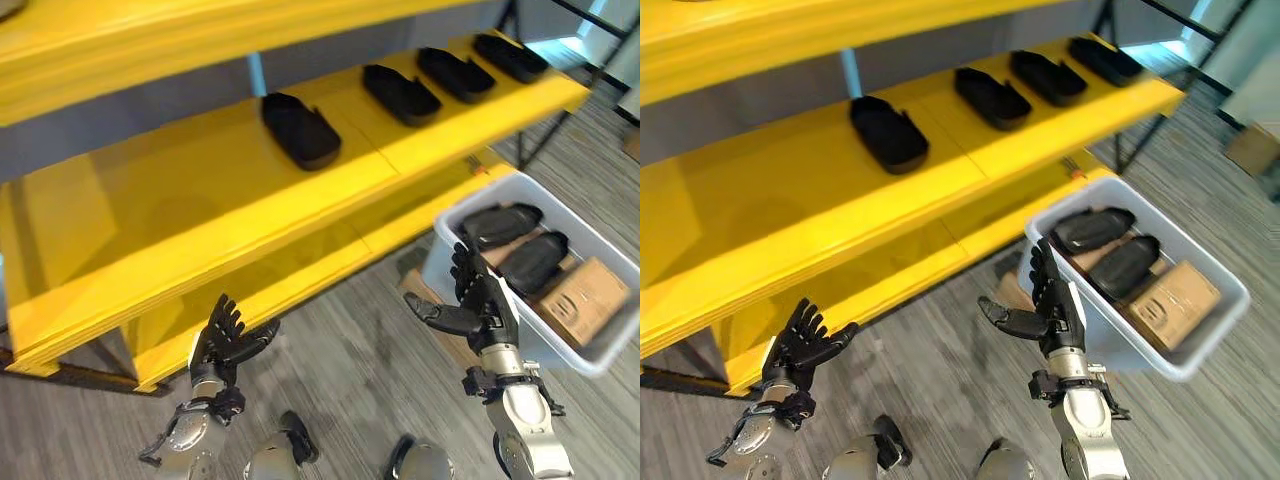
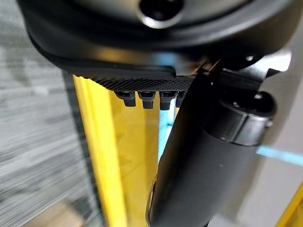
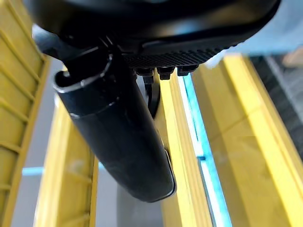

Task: Move parts from the plastic box to the shelf.

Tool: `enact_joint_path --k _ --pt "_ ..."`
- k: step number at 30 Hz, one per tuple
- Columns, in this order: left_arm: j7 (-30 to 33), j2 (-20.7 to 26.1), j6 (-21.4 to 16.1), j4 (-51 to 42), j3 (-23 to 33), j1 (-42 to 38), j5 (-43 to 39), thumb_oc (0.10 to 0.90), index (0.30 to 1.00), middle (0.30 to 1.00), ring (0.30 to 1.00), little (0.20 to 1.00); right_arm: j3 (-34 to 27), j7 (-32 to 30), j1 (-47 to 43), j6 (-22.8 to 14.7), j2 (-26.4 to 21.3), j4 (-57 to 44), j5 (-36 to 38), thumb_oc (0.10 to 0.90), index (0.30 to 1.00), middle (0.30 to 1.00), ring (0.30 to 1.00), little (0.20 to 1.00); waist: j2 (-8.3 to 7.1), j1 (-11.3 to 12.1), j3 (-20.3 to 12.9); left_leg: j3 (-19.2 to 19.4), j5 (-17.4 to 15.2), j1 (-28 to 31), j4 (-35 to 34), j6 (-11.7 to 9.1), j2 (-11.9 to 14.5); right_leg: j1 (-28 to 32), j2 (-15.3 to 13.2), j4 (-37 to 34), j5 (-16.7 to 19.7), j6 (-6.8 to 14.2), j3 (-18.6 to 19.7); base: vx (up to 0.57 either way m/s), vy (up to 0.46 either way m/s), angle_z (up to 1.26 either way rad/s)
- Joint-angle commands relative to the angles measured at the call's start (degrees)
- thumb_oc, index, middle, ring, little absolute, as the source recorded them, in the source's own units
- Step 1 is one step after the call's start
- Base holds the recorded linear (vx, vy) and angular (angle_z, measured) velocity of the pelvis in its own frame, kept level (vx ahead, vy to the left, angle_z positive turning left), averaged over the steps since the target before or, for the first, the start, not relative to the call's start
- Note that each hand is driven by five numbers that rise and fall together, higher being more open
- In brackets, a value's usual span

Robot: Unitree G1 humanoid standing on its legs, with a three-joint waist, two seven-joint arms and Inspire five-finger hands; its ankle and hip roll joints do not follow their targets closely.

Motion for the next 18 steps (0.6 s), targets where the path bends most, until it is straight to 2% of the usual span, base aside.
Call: enact_joint_path --k 1,4,5,12,15,17,18 --pt "-2.03 1.35 -4.94 -7.91 2.50 0.16 -1.58 0.900 1.000 1.000 1.000 1.000 -4.55 0.86 -1.32 -5.84 -2.64 -8.42 3.57 0.900 1.000 1.000 1.000 1.000 0.07 -1.74 -3.01 -8.14 -3.58 5.68 -1.61 -4.11 3.06 -0.92 0.40 -5.24 6.97 -0.44 4.64 0.05 -0.162 -0.73" --pt "-2.84 0.84 -4.67 -7.80 2.51 1.06 -1.61 0.900 1.000 1.000 1.000 1.000 -5.25 1.30 -0.17 -5.63 -2.64 -8.59 3.97 0.900 1.000 1.000 1.000 1.000 0.51 -2.52 -3.43 -6.91 -2.72 6.71 -1.98 -5.11 4.84 -0.46 2.15 -6.54 4.91 -1.18 5.11 0.04 -0.108 -0.68" --pt "-3.80 0.35 -4.27 -7.98 2.32 1.80 -1.82 0.900 1.000 1.000 1.000 1.000 -6.15 1.48 0.80 -5.61 -2.66 -8.66 4.48 0.900 1.000 1.000 1.000 1.000 1.14 -3.33 -3.76 -6.48 -1.77 7.33 -2.53 -5.97 5.85 -0.35 3.11 -7.27 3.67 -1.67 5.75 0.08 -0.154 -0.70" --pt "-5.05 -1.36 -3.82 -8.01 2.00 4.16 -1.45 0.900 1.000 1.000 1.000 1.000 -7.47 1.89 3.35 -5.77 -3.80 -9.98 4.16 0.900 1.000 1.000 1.000 1.000 4.04 -5.59 -3.96 -3.79 3.00 9.96 -6.48 -9.11 8.56 -0.69 7.16 -10.48 1.99 -2.87 8.47 0.05 -0.090 -0.29" --pt "-5.54 -1.64 -3.87 -8.17 1.86 4.57 -1.28 0.900 1.000 1.000 1.000 1.000 -7.80 2.00 4.10 -5.80 -3.73 -10.27 4.22 0.900 1.000 1.000 1.000 1.000 4.63 -6.04 -3.90 -2.89 3.63 10.65 -7.38 -9.54 9.06 -1.14 7.99 -10.08 1.24 -3.30 9.27 0.02 -0.065 -0.21" --pt "-6.18 -1.77 -3.85 -8.13 0.92 4.14 -1.22 0.900 1.000 1.000 1.000 1.000 -8.70 2.28 5.35 -6.06 -4.06 -10.61 4.01 0.900 1.000 1.000 1.000 1.000 5.92 -7.32 -3.21 -2.46 5.20 11.08 -7.62 -10.51 10.57 -2.55 9.16 -7.74 -0.64 -4.40 10.40 0.02 -0.117 -0.22" --pt "-6.19 -1.79 -3.86 -8.11 0.90 4.11 -1.22 0.900 1.000 1.000 1.000 1.000 -8.73 2.30 5.36 -6.06 -4.08 -10.62 4.02 0.900 1.000 1.000 1.000 1.000 5.97 -7.26 -3.22 -2.43 5.25 11.09 -7.64 -10.57 10.64 -2.65 9.21 -7.59 -0.75 -4.45 10.45 0.03 -0.135 -0.04"
